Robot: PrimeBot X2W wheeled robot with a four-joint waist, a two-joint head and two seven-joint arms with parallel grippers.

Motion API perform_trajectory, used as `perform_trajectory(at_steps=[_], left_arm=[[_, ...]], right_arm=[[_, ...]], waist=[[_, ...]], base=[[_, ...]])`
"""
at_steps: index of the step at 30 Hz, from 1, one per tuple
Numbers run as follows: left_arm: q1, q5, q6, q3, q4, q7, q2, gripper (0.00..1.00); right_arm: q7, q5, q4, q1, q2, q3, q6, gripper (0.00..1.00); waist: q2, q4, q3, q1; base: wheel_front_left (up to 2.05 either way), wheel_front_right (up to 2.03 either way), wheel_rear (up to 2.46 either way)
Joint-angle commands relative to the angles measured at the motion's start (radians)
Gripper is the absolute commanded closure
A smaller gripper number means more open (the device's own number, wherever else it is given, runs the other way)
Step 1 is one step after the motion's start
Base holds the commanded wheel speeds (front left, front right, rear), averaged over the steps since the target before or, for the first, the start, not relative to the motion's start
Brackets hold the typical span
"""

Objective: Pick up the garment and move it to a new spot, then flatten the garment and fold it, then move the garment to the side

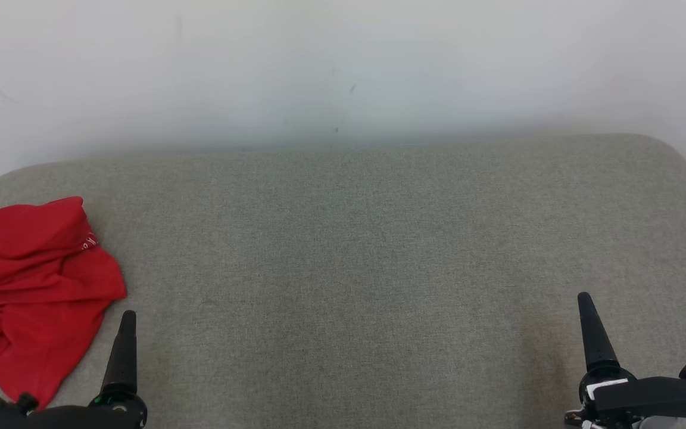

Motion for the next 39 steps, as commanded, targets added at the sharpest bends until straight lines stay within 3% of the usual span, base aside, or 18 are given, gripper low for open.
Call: perform_trajectory(at_steps=[1,12,39], left_arm=[[-0.008,0.066,0.005,-0.003,-0.031,-0.012,0.005,0.0],[0.023,0.354,0.024,-0.04,-0.083,-0.057,0.021,0.0],[0.048,0.686,0.09,-0.082,-0.114,-0.137,0.068,0.0]], right_arm=[[-0.012,-0.065,-0.025,-0.005,-0.003,0.007,0.0,0.0],[-0.057,-0.331,-0.051,0.008,-0.006,0.03,-0.001,0.0],[-0.138,-0.722,-0.067,0.034,-0.007,0.061,-0.001,0.0]], waist=[[0.0,0.0,-0.001,0.0],[0.0,0.003,-0.001,0.0],[0.0,0.015,-0.004,0.0]], base=[[0.0,0.0,0.0],[0.0,0.0,0.0],[0.0,0.0,0.0]])
